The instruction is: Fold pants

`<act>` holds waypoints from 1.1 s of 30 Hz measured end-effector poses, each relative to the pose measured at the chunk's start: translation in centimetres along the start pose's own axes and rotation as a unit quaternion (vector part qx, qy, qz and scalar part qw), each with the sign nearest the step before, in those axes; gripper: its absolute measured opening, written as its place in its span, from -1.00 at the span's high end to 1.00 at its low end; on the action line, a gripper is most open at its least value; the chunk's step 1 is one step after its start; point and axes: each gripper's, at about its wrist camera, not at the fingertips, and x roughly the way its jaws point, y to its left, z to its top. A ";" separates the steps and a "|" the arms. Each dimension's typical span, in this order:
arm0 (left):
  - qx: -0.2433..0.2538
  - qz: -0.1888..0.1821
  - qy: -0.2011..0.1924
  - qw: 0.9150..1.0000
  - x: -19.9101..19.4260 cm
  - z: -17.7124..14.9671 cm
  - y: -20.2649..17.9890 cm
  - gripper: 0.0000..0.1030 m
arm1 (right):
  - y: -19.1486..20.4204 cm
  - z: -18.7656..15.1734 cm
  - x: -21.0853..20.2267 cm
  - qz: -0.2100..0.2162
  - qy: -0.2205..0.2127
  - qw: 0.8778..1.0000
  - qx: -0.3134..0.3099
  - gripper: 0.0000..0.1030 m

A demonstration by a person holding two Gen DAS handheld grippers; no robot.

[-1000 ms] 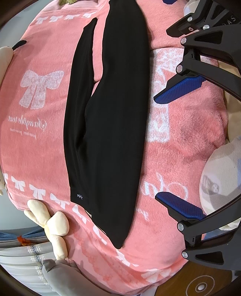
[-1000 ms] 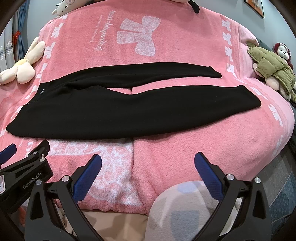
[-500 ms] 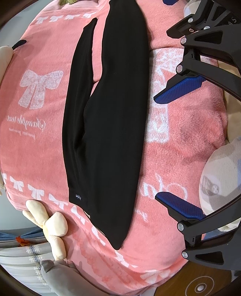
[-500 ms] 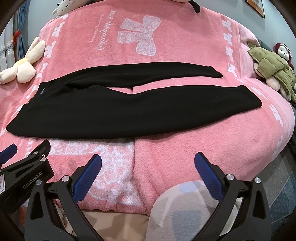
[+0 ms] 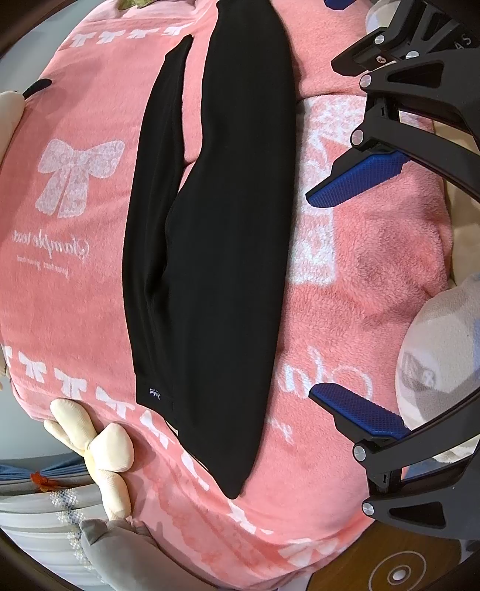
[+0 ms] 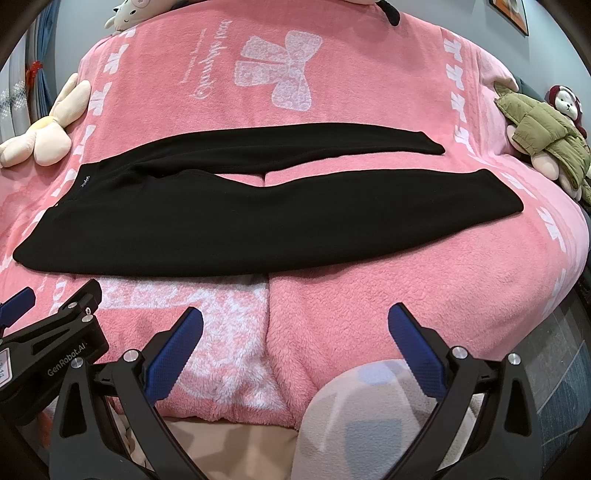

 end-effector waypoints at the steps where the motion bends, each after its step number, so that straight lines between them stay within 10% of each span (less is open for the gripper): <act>1: 0.000 0.001 0.001 1.000 0.1 0.0 0.1 -0.81 | 0.0 0.0 0.0 0.001 0.000 1.000 0.000 -0.91; 10: -0.028 -0.074 0.024 0.997 -0.1 1.7 2.1 -0.84 | -3.3 3.1 0.1 0.072 0.039 0.997 0.009 -0.91; 18: -0.070 -0.136 0.024 0.988 4.3 10.7 6.8 -0.84 | -15.5 16.3 7.3 0.069 0.023 0.997 0.028 -0.90; 26: -0.110 -0.025 0.036 0.993 18.7 23.9 13.9 -0.85 | -25.4 29.2 21.2 0.053 0.031 0.995 0.076 -0.90; 33: -0.189 0.053 0.075 0.978 30.9 30.1 21.0 -0.84 | -28.3 34.1 31.5 0.031 0.061 0.990 0.122 -0.89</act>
